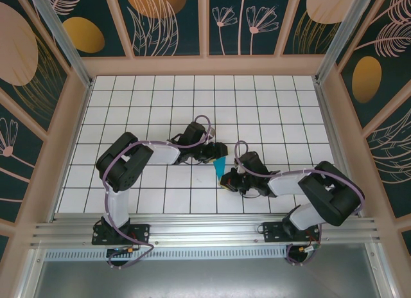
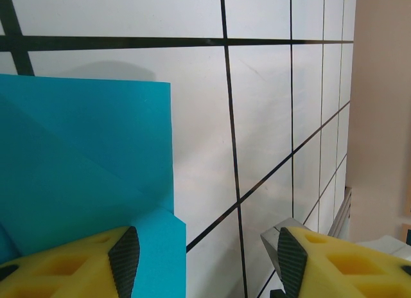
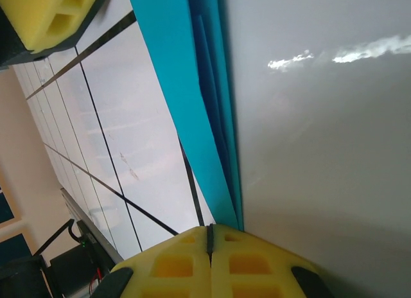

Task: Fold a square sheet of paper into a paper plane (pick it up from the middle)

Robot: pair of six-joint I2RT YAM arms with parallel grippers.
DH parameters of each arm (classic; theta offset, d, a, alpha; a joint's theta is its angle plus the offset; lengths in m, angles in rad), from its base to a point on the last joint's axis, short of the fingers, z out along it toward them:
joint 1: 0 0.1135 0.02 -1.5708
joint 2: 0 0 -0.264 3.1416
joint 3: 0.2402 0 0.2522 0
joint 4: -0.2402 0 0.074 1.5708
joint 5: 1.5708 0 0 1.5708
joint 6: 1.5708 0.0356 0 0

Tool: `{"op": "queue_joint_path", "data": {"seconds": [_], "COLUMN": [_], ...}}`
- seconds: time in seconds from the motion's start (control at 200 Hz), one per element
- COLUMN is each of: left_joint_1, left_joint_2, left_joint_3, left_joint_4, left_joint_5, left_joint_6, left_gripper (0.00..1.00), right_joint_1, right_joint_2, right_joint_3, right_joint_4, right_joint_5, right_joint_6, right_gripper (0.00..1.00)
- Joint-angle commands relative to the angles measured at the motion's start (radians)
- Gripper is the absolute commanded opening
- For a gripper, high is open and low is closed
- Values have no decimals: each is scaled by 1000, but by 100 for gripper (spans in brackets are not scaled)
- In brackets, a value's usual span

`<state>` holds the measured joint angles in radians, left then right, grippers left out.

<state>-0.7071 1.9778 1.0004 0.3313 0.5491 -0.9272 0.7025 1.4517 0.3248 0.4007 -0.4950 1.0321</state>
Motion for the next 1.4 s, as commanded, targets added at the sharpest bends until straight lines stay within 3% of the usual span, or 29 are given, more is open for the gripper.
{"op": "queue_joint_path", "data": {"seconds": [0.0,0.165,0.265,0.43,0.585,0.786,0.956,1.161,1.391], "left_joint_1": [0,1,1,0,0,1,0,1,1], "left_joint_2": [80,81,85,81,78,81,78,75,77], "left_joint_3": [-11,-9,-6,-7,-7,-6,-5,-11,-3], "left_joint_4": [-84,-88,-88,-87,-88,-87,-91,-89,-94], "left_joint_5": [-106,-106,-104,-104,-105,-104,-103,-104,-100], "left_joint_6": [44,46,47,45,46,44,47,45,48], "left_gripper": [62,61,61,61,61,61,61,61,61], "right_joint_1": [20,25,32,43,55,55,64,39,15], "right_joint_2": [-3,32,50,40,-50,-34,-27,-192,-120], "right_joint_3": [-41,-67,-35,-22,-14,-48,10,51,99], "right_joint_4": [-122,-108,-239,-285,-276,-225,-341,-257,-111], "right_joint_5": [-26,-44,29,56,36,5,100,133,106], "right_joint_6": [-4,2,-29,-30,-27,-24,-35,-48,-38], "right_gripper": [5,4,2,0,0,0,0,0,0]}}
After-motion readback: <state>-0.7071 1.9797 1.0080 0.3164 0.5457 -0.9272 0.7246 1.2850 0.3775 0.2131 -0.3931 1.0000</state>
